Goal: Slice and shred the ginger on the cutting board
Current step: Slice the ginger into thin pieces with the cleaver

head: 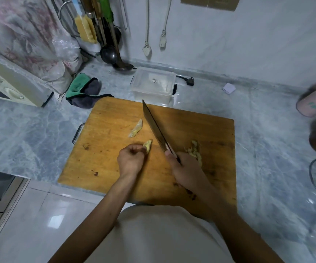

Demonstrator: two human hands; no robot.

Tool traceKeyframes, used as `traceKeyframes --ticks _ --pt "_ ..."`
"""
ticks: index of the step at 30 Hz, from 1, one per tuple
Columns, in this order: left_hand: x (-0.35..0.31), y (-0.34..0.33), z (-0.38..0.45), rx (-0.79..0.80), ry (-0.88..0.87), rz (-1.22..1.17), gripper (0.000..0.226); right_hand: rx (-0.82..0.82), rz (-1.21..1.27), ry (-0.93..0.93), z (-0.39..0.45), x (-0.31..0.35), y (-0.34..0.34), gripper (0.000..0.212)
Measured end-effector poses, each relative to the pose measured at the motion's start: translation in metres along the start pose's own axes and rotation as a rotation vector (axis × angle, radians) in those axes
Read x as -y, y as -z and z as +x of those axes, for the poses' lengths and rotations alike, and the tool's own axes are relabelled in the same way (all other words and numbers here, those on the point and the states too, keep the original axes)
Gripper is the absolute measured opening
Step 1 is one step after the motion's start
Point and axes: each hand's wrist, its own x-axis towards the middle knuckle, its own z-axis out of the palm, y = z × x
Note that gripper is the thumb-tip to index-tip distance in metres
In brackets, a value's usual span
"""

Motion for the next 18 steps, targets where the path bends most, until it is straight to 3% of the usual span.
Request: traceKeyframes --ticks 3,5,9,15,18 --pt "0.002 0.003 0.000 -0.026 -0.114 0.156 0.009 0.006 0.028 -0.025 -0.004 -0.006 -0.005 0.051" --pt "0.001 0.006 0.006 -0.009 -0.095 0.173 0.005 0.012 0.051 -0.028 -0.004 -0.009 -0.007 0.052" --pt "-0.003 0.000 0.015 0.137 0.137 -0.062 0.011 0.026 0.059 -0.030 -0.003 -0.011 -0.007 0.052" --pt "0.007 -0.014 0.011 0.108 0.134 -0.139 0.010 0.043 0.014 -0.014 -0.008 -0.010 -0.003 0.051" --pt "0.007 -0.011 0.009 0.032 -0.059 0.108 0.023 0.087 -0.001 -0.086 -0.007 -0.009 -0.001 0.055"
